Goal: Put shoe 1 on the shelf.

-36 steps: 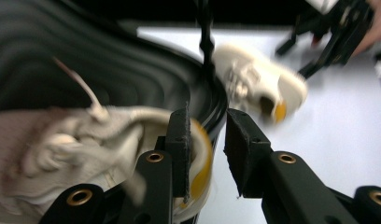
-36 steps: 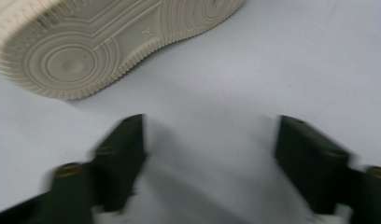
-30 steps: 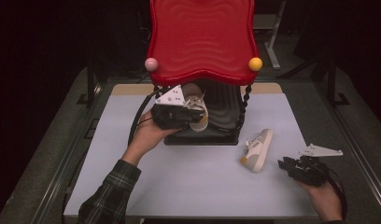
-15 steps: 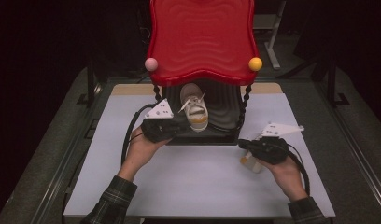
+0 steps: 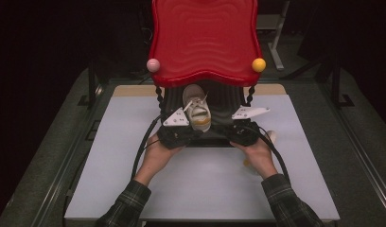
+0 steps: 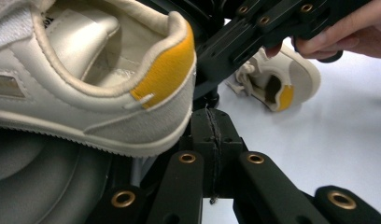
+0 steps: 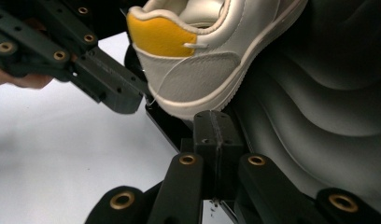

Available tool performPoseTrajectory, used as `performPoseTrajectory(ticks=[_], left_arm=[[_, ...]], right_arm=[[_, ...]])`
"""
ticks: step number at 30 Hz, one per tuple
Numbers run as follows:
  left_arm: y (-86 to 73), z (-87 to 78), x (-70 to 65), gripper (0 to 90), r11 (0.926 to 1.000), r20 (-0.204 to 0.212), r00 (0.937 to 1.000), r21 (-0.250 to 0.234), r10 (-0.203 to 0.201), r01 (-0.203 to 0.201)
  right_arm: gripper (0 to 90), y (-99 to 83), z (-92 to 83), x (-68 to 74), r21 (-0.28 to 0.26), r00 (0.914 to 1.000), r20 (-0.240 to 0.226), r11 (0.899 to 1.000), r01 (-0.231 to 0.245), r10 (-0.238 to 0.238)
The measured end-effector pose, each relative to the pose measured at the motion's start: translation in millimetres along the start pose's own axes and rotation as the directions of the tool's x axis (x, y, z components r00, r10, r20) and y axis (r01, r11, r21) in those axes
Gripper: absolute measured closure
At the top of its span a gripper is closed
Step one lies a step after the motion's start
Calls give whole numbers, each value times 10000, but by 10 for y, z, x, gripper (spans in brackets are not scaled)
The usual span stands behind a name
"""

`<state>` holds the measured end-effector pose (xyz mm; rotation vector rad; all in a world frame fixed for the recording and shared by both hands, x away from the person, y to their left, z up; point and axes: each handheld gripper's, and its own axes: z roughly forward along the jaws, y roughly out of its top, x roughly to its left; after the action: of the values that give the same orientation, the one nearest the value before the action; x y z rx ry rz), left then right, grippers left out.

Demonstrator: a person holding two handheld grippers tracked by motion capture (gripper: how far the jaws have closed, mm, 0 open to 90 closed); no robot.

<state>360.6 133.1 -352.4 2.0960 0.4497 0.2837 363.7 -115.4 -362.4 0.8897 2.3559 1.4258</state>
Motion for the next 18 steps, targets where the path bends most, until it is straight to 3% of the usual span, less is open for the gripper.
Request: performPoseTrajectory(ticks=[3,10,18], left_arm=[[-3,-18,25,900,10000,-2,10000,-59,-11,11],[-7,-128,71,900,9999,-493,9987,-72,84,-88],[-23,-216,182,900,9996,-1115,9935,-232,-209,184]], right_arm=[[897,45,56,5,-194,9999,-126,9998,99,-102],[897,108,127,66,-470,9997,-201,9988,141,-150],[897,236,257,138,-578,9995,-120,9979,276,-283]])
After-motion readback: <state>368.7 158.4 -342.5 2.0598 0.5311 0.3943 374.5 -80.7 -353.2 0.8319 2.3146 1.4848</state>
